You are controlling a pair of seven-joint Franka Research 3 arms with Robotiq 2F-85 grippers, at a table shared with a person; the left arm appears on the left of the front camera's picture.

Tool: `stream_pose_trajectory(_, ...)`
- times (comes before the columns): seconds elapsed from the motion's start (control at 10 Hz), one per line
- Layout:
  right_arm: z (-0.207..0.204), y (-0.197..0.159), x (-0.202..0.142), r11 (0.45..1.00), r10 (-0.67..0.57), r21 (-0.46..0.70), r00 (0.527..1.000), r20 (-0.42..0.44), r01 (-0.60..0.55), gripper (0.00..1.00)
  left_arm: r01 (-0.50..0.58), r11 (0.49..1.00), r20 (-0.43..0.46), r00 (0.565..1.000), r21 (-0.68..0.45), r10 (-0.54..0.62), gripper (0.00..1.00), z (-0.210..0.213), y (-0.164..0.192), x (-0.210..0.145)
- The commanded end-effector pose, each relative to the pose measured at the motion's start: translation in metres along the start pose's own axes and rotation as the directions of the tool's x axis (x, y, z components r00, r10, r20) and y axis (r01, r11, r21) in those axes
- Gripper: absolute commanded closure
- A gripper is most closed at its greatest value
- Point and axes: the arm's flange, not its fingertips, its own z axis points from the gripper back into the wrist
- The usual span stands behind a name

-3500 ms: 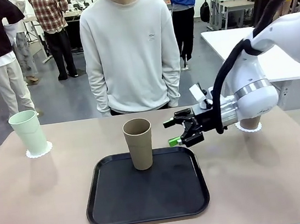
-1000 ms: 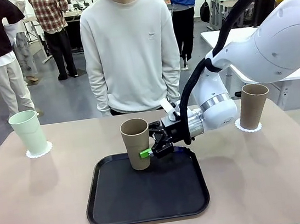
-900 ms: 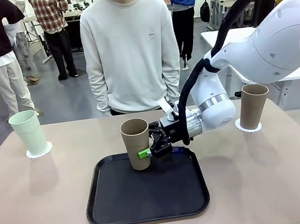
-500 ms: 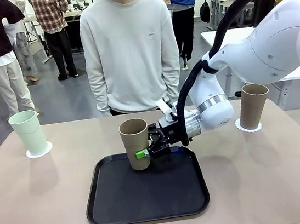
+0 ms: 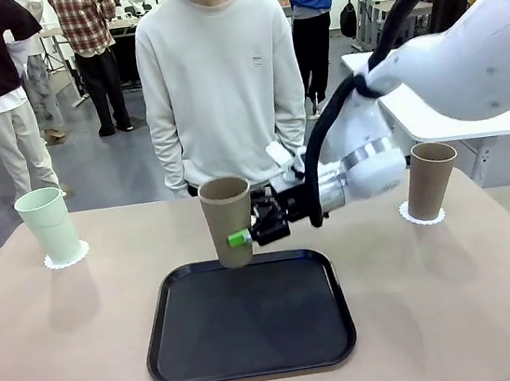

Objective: Place coasters on the table and set cups on them.
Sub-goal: Take one Reusable plastic cup from the Flat Tray and place it on a coaster set by the human.

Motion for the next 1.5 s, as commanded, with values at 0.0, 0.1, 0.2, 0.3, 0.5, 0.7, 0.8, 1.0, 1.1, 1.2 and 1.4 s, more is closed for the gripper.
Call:
stream_pose_trajectory(0.0, 0.014, 0.024, 0.058, 0.997, 0.006, -0.074, 1.000, -0.013, -0.007, 0.18, -0.006, 1.000, 0.005, 1.000, 0.007, 0.006, 0.00, 0.001, -0.002, -0.001)
stream_pose_trajectory(0.1, 0.018, 0.023, 0.069, 0.996, -0.011, -0.093, 1.000, -0.020, 0.009, 0.18, -0.006, 1.000, 0.005, 1.000, 0.007, 0.006, 0.00, 0.001, -0.002, -0.001)
stream_pose_trajectory(0.2, 0.019, 0.020, 0.072, 0.995, -0.031, -0.100, 0.999, -0.018, 0.029, 0.18, -0.006, 1.000, 0.005, 1.000, 0.007, 0.006, 0.00, 0.001, -0.002, -0.001)
stream_pose_trajectory(0.3, 0.020, 0.019, 0.070, 0.995, -0.043, -0.094, 0.999, -0.017, 0.042, 0.18, -0.006, 1.000, 0.005, 1.000, 0.007, 0.006, 0.00, 0.001, -0.002, -0.001)
stream_pose_trajectory(0.5, 0.023, 0.020, 0.085, 0.998, 0.018, -0.065, 1.000, -0.019, -0.019, 0.18, -0.006, 1.000, 0.005, 1.000, 0.007, 0.006, 0.00, 0.001, -0.002, -0.001)
stream_pose_trajectory(0.7, 0.023, 0.020, 0.085, 0.998, 0.018, -0.065, 1.000, -0.019, -0.019, 0.18, -0.006, 1.000, 0.005, 1.000, 0.007, 0.006, 0.00, 0.001, -0.002, -0.001)
stream_pose_trajectory(0.8, 0.025, 0.020, 0.086, 0.997, 0.003, -0.074, 1.000, -0.025, -0.004, 0.16, -0.006, 1.000, 0.005, 1.000, 0.007, 0.006, 0.00, 0.001, -0.002, -0.001)
stream_pose_trajectory(1.0, 0.051, -0.034, 0.070, 0.987, -0.020, -0.160, 1.000, -0.012, 0.018, 0.16, -0.006, 1.000, 0.005, 1.000, 0.007, 0.006, 0.00, 0.001, -0.002, -0.001)
stream_pose_trajectory(1.1, 0.056, -0.050, 0.063, 0.989, -0.026, -0.149, 1.000, -0.015, 0.023, 0.16, -0.006, 1.000, 0.005, 1.000, 0.007, 0.006, 0.00, 0.001, -0.002, -0.001)
stream_pose_trajectory(1.2, 0.061, -0.072, 0.056, 0.990, -0.035, -0.139, 0.999, -0.002, 0.035, 0.16, -0.006, 1.000, 0.005, 1.000, 0.007, 0.006, 0.00, 0.001, -0.002, -0.001)
stream_pose_trajectory(1.4, 0.067, -0.107, 0.039, 0.992, -0.041, -0.116, 0.997, 0.065, 0.048, 0.16, -0.006, 1.000, 0.005, 1.000, 0.007, 0.006, 0.00, 0.001, -0.002, -0.001)
